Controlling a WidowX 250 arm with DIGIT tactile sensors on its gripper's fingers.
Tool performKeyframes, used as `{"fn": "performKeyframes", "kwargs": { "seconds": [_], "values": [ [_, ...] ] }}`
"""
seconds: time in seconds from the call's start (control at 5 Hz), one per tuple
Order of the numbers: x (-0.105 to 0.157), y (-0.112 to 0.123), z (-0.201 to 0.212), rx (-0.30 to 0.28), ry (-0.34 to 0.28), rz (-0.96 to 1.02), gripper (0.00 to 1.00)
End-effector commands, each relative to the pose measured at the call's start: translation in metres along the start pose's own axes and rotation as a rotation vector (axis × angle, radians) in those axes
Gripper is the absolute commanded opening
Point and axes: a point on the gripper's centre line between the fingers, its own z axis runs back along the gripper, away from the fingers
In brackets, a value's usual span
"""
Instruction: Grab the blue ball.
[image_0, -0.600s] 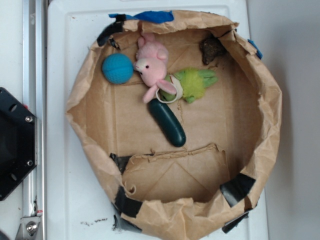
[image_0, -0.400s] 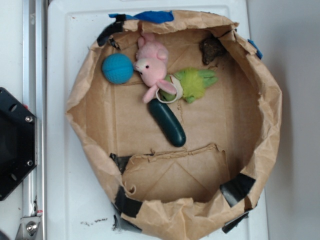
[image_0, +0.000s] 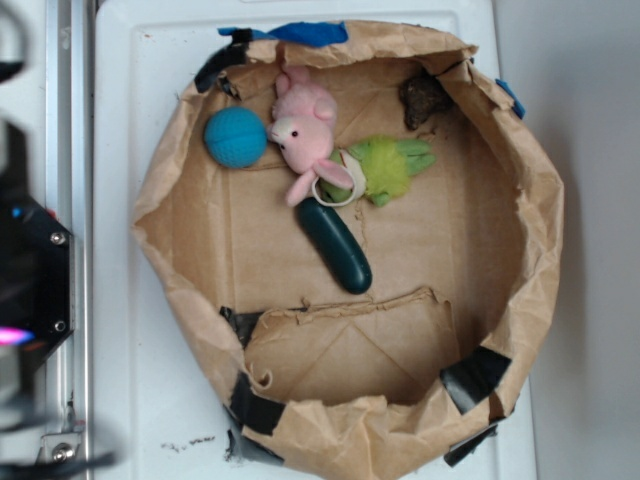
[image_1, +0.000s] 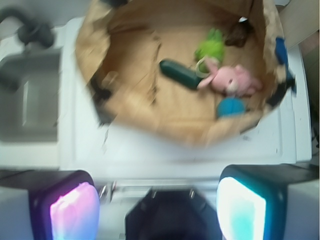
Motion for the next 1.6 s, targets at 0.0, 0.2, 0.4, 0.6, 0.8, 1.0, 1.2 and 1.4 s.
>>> {"fn": "performKeyframes", "kwargs": {
  "seconds": [0.0, 0.2, 0.4, 0.6, 0.8, 1.0, 1.2, 1.4],
  "values": [
    [0.050, 0.016, -0.031, -0.005, -0.027, -0.162, 1.00],
    [0.047, 0.022, -0.081, -0.011, 0.011, -0.389, 1.00],
    [0.039, 0.034, -0.120, -0.003, 0.049, -0.461, 1.00],
    [0.039, 0.049, -0.127, -0.057, 0.034, -0.423, 1.00],
    [0.043, 0.057, -0.113, -0.110, -0.018, -0.374, 1.00],
    [0.053, 0.068, -0.098, -0.068, -0.052, -0.355, 1.00],
    [0.061, 0.072, -0.109, -0.061, -0.022, -0.350, 1.00],
    [0.059, 0.074, -0.134, 0.013, 0.062, -0.369, 1.00]
  ]
}}
